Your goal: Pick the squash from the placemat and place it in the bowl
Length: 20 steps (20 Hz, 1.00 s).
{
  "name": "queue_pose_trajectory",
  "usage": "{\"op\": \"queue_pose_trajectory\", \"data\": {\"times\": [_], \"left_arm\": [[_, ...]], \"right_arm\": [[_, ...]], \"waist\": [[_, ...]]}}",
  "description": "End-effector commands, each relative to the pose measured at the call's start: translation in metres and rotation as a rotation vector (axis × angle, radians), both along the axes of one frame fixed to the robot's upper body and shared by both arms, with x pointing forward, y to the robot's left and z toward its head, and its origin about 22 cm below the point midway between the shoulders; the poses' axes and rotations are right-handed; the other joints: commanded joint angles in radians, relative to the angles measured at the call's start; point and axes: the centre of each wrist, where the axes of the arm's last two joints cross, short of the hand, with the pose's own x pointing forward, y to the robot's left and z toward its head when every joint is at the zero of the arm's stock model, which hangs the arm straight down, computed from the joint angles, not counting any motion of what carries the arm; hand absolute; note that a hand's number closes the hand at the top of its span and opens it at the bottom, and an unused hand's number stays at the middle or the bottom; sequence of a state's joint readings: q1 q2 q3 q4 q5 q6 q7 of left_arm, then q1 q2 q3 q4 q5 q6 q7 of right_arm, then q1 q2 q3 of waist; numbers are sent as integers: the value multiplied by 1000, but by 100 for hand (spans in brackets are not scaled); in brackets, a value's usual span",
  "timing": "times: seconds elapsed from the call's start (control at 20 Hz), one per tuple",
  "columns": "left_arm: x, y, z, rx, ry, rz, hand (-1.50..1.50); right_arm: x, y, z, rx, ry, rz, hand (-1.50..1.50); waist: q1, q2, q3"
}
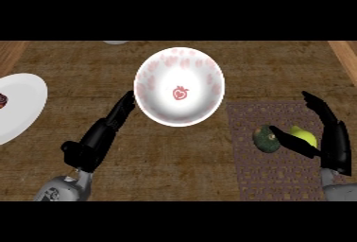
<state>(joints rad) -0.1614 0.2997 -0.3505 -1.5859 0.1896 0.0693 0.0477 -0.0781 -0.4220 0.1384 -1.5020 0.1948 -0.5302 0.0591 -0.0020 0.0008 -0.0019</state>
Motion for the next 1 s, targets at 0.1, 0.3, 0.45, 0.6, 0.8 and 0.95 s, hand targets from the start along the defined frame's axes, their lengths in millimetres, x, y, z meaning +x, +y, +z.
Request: {"op": "queue_pose_trajectory", "data": {"times": [0.1, 0.3, 0.45, 0.6, 0.8, 0.95], "left_arm": [[-4, 2, -8, -7, 4, -13, 0], [-1, 3, -6, 7, 9, -37, 0], [-1, -1, -3, 14, 12, -39, 0], [5, -6, 1, -2, -4, -43, 0], [-2, -10, -9, -18, 15, -17, 0], [15, -2, -7, 10, 3, -8, 0]], "right_arm": [[14, -17, 40, -271, 276, -2, -150], [13, -20, 38, -434, 616, 53, -150], [20, -1, 62, -409, 806, 147, -150], [36, 22, 88, -387, 927, 203, -150], [40, 52, 131, -385, 1024, 227, -150], [58, 56, 125, -340, 1080, 247, -150]], "waist": [[6, -3, -3], [22, 1, -6], [22, -3, -4], [22, 0, -2], [12, -4, -1], [9, 1, 1]]}}
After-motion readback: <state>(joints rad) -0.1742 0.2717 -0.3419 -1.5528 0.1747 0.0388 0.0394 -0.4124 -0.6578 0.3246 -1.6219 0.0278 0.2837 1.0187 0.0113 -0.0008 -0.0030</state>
